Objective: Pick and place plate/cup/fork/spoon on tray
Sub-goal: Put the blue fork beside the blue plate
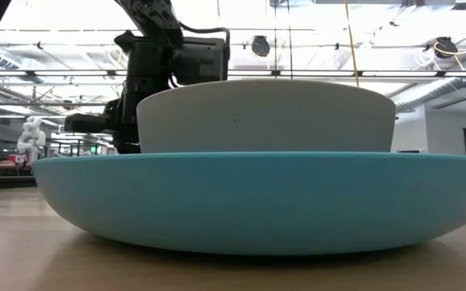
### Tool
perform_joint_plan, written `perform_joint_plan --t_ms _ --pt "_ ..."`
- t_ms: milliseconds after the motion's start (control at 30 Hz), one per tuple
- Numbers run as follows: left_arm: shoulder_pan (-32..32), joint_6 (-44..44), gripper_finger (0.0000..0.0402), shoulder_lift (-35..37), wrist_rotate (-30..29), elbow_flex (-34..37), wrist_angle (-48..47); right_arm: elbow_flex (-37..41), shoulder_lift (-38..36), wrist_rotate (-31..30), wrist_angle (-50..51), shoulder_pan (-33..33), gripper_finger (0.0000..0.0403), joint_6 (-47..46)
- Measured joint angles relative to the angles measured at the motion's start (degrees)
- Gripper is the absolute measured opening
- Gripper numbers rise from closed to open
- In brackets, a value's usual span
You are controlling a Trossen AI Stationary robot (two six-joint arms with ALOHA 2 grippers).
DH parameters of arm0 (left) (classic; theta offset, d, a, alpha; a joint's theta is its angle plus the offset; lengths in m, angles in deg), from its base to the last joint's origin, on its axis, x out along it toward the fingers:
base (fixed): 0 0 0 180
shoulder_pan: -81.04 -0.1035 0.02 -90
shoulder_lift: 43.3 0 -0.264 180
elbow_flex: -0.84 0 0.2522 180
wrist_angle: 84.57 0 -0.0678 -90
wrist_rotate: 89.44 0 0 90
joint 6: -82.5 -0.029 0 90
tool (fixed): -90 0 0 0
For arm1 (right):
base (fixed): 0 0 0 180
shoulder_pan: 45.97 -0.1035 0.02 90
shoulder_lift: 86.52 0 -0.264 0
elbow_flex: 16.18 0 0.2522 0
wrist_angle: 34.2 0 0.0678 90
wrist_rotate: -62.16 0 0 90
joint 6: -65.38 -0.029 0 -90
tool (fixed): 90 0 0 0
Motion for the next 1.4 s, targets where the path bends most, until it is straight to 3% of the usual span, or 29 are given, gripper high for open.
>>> perform_joint_plan --t_ms 167,400,600,800,1400 --pt "-0.01 -0.79 0.0029 -0.02 0.22 0.02 -0.07 0.0 0.0 -0.02 0.05 0.0 0.012 0.0" --pt "-0.02 -1.93 0.0006 0.0 0.24 0.02 -0.22 0.0 0.0 -0.01 0.24 0.0 0.012 -0.4" --pt "-0.02 -3.09 0.0022 0.48 0.37 0.11 -0.33 0.0 0.0 0.0 0.22 0.0 0.012 -0.94" --pt "0.39 -3.33 0.0006 2.01 -0.75 0.37 -2.01 0.0 0.0 0.0 0.24 0.0 0.012 -0.9" --pt "0.65 -5.18 0.0016 4.17 0.66 0.2 -4.7 0.0 0.0 0.0 0.29 0.0 0.012 -1.01"
